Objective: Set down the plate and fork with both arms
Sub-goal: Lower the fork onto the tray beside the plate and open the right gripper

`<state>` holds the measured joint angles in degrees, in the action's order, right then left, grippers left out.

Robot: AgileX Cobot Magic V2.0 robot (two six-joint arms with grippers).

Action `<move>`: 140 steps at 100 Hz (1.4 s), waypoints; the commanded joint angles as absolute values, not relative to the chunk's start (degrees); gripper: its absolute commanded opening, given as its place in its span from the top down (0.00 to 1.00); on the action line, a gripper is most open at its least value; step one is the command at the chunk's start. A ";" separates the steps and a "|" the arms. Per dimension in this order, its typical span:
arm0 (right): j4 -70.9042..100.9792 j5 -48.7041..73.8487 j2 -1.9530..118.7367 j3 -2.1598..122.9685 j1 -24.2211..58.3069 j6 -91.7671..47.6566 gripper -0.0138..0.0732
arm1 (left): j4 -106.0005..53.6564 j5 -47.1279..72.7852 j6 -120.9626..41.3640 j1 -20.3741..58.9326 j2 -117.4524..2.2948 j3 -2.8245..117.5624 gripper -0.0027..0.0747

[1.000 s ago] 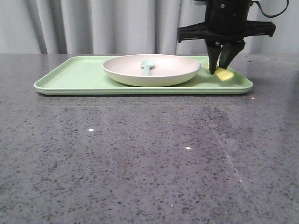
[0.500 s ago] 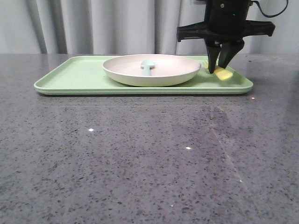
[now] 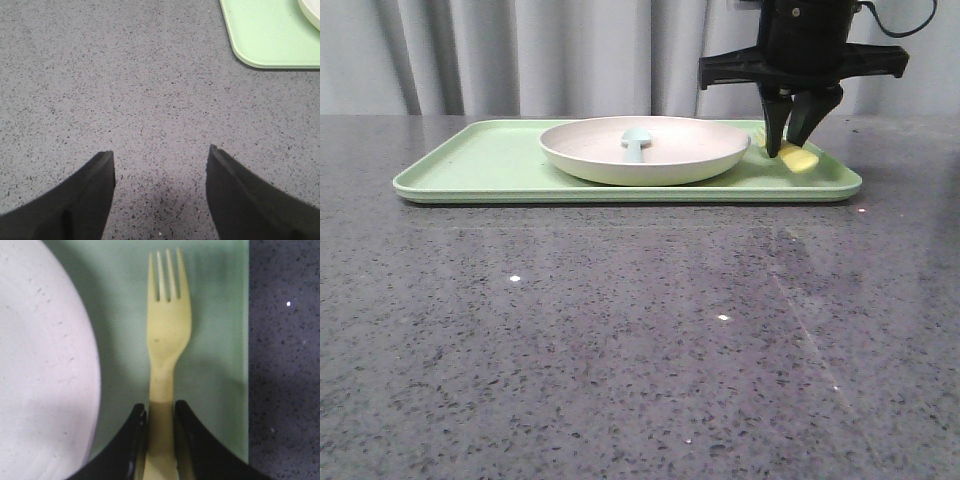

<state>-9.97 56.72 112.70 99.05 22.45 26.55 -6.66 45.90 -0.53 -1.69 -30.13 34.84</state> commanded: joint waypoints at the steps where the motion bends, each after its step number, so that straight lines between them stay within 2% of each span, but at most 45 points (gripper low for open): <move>1: -11.16 55.19 109.32 100.30 22.17 26.12 0.78 | -7.41 42.02 0.00 -1.64 -30.34 36.34 0.45; 91: -11.16 56.29 110.97 100.30 22.17 26.12 0.78 | -7.41 41.67 0.00 -1.64 -30.34 36.34 0.45; 104: -10.81 56.79 111.76 100.30 22.17 26.12 0.71 | -7.41 41.67 0.00 -1.64 -30.34 36.34 0.45; 123: -10.62 56.78 111.76 100.30 22.17 26.12 0.48 | -7.41 41.67 0.00 -1.64 -30.34 36.34 0.45; 130: -10.62 56.91 111.69 100.30 22.17 26.12 0.44 | -7.41 41.67 0.00 -1.64 -30.34 36.34 0.45; 140: -10.62 56.96 111.51 100.36 22.17 26.12 0.43 | -7.41 41.67 0.00 -1.64 -30.34 36.34 0.45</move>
